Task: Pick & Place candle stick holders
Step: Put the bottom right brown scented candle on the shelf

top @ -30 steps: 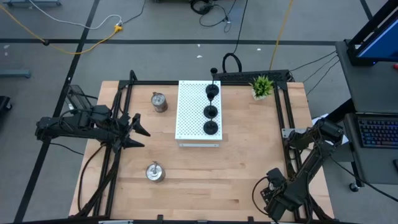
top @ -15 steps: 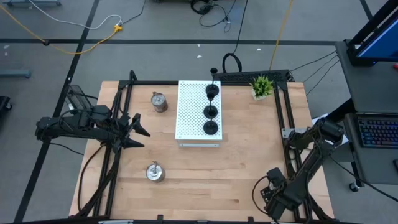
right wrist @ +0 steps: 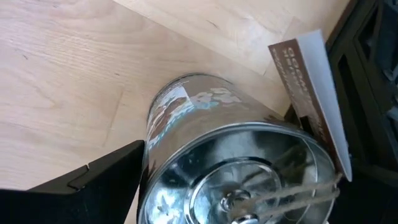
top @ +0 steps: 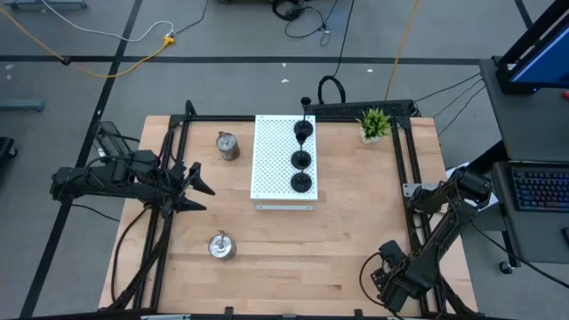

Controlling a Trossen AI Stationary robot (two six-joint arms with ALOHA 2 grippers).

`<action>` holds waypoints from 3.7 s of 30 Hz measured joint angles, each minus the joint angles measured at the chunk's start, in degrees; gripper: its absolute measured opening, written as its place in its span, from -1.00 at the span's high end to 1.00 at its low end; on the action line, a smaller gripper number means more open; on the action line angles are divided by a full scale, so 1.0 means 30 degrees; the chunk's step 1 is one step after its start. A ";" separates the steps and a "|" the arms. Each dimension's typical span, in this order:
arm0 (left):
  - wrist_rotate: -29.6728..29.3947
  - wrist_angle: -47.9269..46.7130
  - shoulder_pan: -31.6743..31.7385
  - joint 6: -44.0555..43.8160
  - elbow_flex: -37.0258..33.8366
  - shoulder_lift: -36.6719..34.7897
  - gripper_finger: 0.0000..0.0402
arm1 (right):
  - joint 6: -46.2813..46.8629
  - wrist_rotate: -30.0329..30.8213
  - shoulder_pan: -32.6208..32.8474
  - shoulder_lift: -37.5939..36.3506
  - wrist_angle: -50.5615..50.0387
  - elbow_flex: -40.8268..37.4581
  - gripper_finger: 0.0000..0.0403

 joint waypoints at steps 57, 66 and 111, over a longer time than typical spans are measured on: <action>-0.0022 0.0022 0.0000 -0.0004 0.0005 -0.0005 -0.28 | -0.0474 0.0025 -0.0007 -0.0036 0.2037 -0.1239 -0.98; -0.0022 0.0019 0.0000 0.0054 0.0000 0.0000 -0.28 | -0.0463 0.1088 -0.0022 -0.0036 0.2088 -0.1239 -0.98; -0.0022 0.0019 0.0000 0.0185 0.0000 -0.0002 -0.28 | -0.0792 0.0994 -0.0022 -0.0036 0.2110 -0.1217 -0.97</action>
